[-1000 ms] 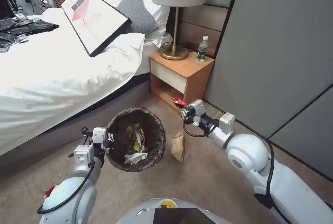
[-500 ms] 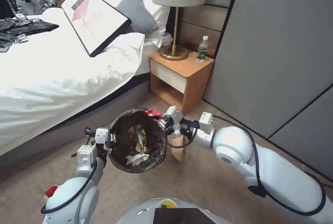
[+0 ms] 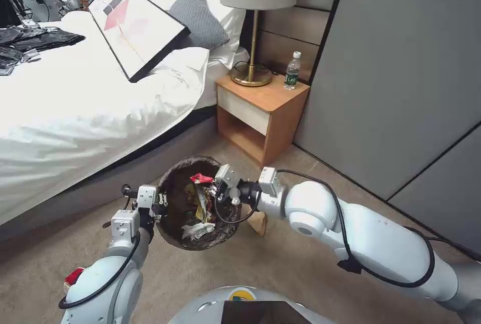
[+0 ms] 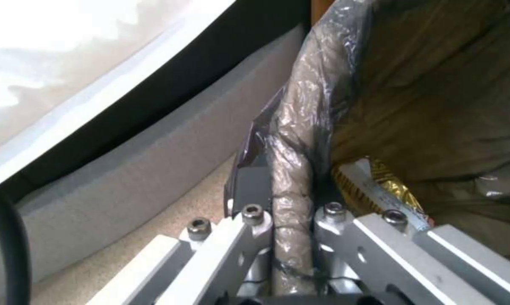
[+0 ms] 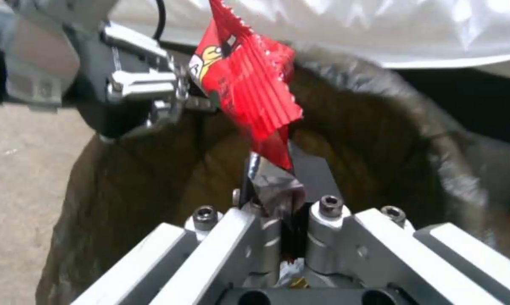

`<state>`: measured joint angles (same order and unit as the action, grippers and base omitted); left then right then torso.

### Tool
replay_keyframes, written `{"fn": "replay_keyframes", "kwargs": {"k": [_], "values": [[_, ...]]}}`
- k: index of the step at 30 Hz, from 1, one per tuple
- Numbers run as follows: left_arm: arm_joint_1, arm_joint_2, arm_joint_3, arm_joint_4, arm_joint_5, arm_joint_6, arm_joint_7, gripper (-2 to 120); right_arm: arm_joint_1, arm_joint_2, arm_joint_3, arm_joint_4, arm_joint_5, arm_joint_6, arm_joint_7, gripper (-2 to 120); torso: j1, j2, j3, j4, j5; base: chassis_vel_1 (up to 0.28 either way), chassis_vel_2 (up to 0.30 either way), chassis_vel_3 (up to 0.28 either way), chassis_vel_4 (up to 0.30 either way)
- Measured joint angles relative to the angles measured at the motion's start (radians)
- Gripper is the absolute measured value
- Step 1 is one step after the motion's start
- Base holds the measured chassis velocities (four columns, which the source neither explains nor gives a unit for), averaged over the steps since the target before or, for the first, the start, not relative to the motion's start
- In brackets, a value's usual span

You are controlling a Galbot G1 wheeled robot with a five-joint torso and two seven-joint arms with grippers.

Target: Pick up the trash bin, then pick up the garbage from the floor and place it into the trash bin.

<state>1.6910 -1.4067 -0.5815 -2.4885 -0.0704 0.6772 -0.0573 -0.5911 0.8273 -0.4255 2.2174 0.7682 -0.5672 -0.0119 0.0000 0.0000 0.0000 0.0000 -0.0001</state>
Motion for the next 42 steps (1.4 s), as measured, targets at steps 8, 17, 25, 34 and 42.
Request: {"fn": "replay_keyframes", "kwargs": {"k": [8,17,25,34,42], "values": [[0.000,0.000,-0.003,0.000,0.000,0.000,0.000,2,0.007,0.021,-0.025,0.001,0.031,-0.059,0.077,21,0.000,0.000,0.000,0.0000,0.0000,0.000,0.000,0.000,0.000],[-0.004,-0.003,0.000,0.002,0.000,0.000,0.000,2,0.007,0.024,-0.037,0.008,0.039,-0.070,0.100,53,0.000,0.000,0.000,-0.0001,0.0001,0.000,0.000,0.000,0.000],[-0.006,-0.004,-0.001,0.003,0.000,-0.001,0.000,2,0.012,0.034,-0.053,0.003,0.039,-0.069,0.121,84,0.000,0.000,0.000,0.0000,0.0001,0.000,0.000,0.000,0.000],[-0.008,-0.004,-0.002,0.005,-0.001,-0.002,0.000,2,0.012,0.037,-0.042,0.009,0.046,-0.066,0.133,100,0.000,0.000,0.000,0.0000,0.0001,0.000,0.000,0.000,0.000],[-0.014,-0.005,-0.003,0.012,-0.001,-0.002,0.001,2,0.002,0.021,0.049,0.073,0.076,-0.035,0.140,100,0.000,0.000,0.000,0.0000,0.0002,0.000,0.000,0.000,0.000]]}}
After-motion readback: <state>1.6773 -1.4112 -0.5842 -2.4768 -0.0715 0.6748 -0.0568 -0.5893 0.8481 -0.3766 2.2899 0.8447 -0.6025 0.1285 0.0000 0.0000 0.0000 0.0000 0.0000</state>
